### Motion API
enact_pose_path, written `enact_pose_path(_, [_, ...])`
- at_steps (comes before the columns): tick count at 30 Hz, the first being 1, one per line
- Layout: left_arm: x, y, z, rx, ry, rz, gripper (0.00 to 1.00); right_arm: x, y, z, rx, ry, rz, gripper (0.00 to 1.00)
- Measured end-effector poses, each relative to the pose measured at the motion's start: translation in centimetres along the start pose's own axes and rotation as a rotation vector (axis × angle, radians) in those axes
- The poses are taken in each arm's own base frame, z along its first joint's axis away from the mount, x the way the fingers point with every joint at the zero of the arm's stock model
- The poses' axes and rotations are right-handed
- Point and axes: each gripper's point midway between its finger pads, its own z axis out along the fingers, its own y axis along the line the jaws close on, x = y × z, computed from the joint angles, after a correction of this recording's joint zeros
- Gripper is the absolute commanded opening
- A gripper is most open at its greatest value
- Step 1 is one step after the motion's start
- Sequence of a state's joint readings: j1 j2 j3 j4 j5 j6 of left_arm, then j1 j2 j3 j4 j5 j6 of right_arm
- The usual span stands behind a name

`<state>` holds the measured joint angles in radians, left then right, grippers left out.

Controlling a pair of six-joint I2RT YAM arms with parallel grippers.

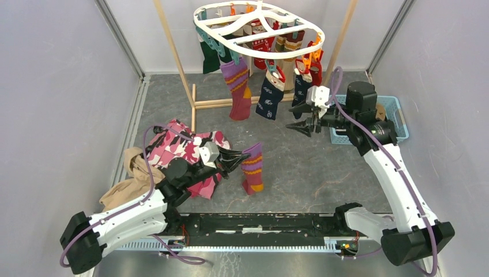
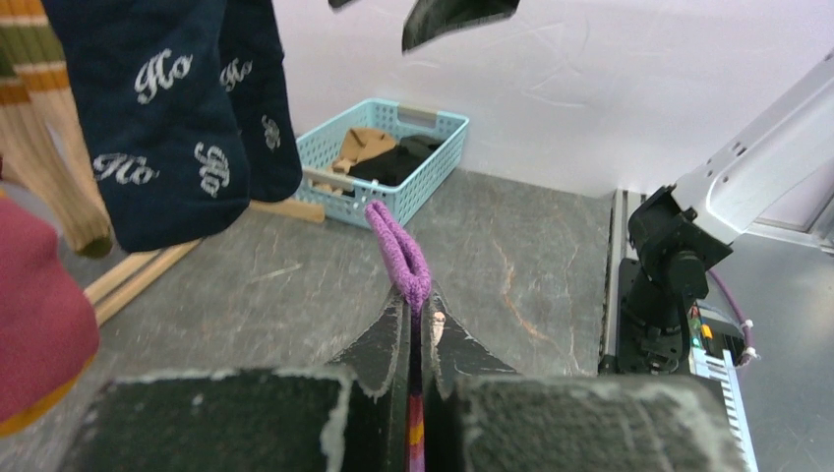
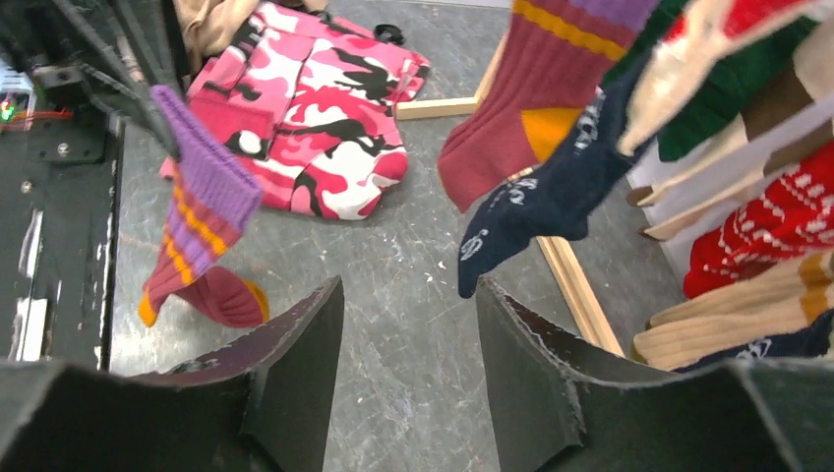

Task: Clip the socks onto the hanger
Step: Pick up the sock from the bin, then rotate the hanger at the clothesline.

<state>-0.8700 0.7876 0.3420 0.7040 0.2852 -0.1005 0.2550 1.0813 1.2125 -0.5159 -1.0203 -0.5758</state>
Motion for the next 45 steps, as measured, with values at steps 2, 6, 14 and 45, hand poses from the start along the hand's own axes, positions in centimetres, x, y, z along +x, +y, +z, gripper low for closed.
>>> enact_pose_path(2, [0.0,0.2,-0.5,-0.019,0.011,-0.004,0.02,0.4,-0.8,0.2,0.041,-0.001,0.051,0.62])
enact_pose_path(6, [-0.7,0.4,-1.5,-0.052,0.008,-0.003,0.02,1.6,-2.6,1.3,0.114,-0.008,0.175,0.66])
enact_pose_path(14, [-1.4,0.5,-2.5,-0.078,-0.002,-0.001,0.02,1.9,-5.7,4.2,0.210,-0.047,0.292,0.51])
enact_pose_path(45, [-0.6,0.3,-3.3,-0.081,0.035,-0.010,0.02,3.6,-14.3,-4.1,0.597,-0.028,0.273,0.00])
